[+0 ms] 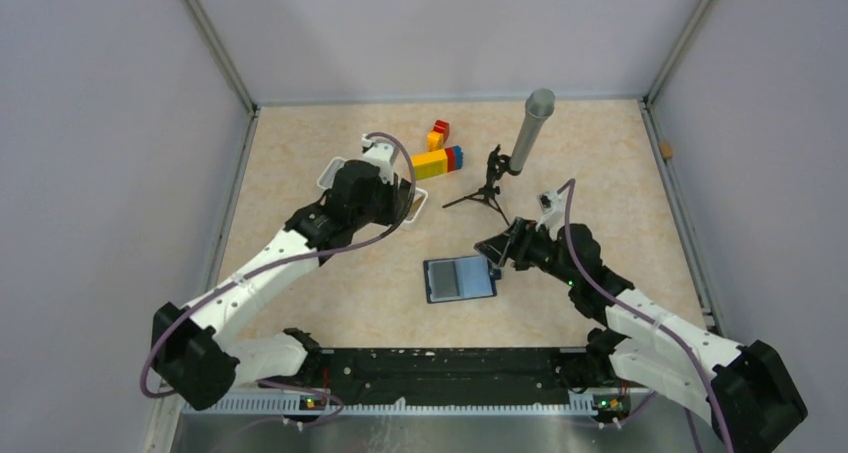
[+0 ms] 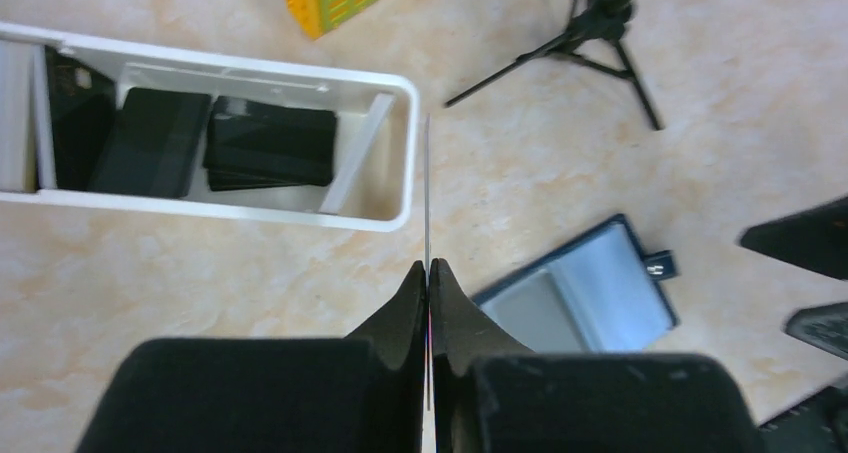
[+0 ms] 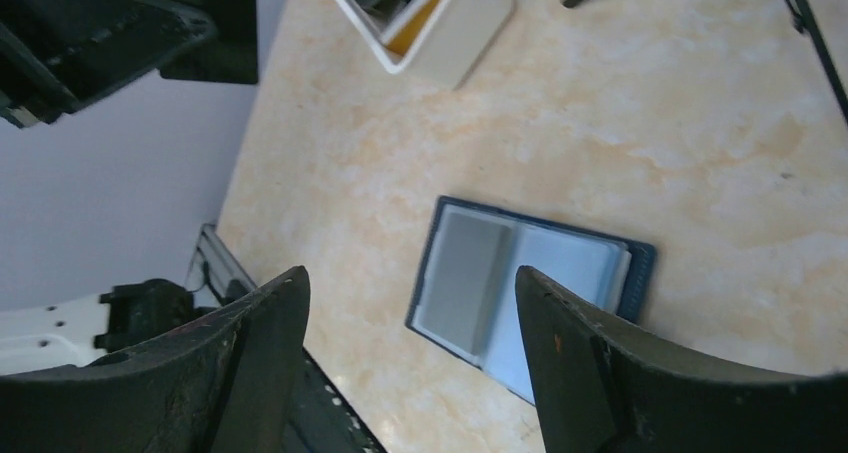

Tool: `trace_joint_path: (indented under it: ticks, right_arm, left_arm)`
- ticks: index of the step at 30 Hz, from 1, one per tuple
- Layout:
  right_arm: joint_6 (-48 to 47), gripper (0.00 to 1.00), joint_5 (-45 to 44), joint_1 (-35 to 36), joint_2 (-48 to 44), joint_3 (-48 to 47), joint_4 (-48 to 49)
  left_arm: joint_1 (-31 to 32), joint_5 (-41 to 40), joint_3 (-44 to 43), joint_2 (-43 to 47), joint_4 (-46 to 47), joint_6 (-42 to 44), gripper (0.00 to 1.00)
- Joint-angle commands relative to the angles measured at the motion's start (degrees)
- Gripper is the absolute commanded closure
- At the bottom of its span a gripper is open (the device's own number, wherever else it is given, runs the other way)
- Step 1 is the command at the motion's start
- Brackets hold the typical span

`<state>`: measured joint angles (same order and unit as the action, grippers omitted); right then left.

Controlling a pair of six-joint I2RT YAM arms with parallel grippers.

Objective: Put the credit cards into the card holder
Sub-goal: Pick up the credit card from the storage box.

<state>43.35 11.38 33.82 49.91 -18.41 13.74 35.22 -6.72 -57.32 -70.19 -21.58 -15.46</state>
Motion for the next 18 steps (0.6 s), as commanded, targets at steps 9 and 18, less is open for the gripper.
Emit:
trace_joint_path:
  ticks: [9,18]
  right_arm:
    - [15.11,0.27,14.03,-0.47,6.98,0.05,40.06]
    - [20.26,0.40,20.54,-0.34,16.67,-4.56,51.94]
  left_arm:
    - [-0.20,31.94,20.75,15.62,40.92,-27.00,1.00]
    - [-0.05,40.25,28.48,14.45,58.92,-37.43,1.00]
